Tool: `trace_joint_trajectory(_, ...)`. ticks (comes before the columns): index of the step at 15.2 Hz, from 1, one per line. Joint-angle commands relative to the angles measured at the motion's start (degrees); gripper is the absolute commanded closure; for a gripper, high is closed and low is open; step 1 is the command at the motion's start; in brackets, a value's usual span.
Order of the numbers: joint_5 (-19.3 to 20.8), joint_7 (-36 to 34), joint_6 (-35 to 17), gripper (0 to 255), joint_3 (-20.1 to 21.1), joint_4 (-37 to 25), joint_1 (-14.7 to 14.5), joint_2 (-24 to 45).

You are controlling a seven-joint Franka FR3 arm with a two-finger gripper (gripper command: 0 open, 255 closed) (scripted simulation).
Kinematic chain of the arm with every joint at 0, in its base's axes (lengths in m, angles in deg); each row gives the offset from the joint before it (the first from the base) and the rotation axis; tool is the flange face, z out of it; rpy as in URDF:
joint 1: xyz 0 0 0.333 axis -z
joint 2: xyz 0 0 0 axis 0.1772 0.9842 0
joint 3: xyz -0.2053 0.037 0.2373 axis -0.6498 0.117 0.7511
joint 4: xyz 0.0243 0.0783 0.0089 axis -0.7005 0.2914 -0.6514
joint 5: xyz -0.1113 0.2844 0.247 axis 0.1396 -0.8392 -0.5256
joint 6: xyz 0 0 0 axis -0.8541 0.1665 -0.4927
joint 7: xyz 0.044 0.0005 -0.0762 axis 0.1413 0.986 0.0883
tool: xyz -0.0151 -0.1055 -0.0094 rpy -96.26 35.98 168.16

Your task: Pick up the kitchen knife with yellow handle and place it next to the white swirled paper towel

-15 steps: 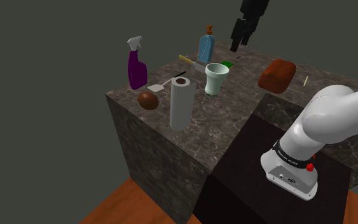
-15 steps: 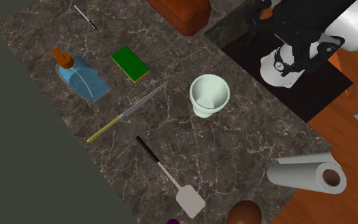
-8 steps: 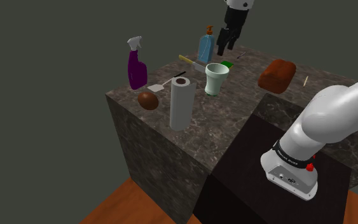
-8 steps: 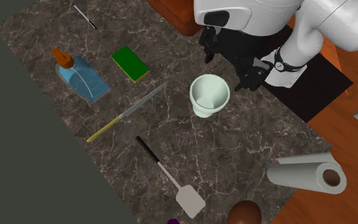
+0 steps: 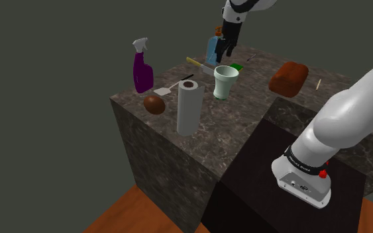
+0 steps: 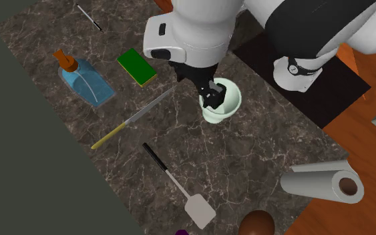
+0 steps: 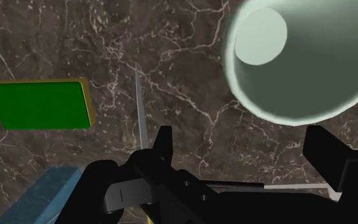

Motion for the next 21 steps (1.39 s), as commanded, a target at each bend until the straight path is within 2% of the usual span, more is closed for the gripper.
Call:
trace_joint_trajectory(1,-0.4,1.5,-1.3,0,-0.9,-3.4,0.3,4.8)
trace_joint_trajectory(8,-3.0,6.2,-5.0,0,-2.6,-14.4,1.9,20.1)
trace_joint_trajectory(15,-5.8,9.9,-5.2,0,-2.9,-28.4,4.4,34.9)
trace_joint_trajectory(21,-6.3,10.2,-9.0,0,-2.7,-26.7,4.5,37.1)
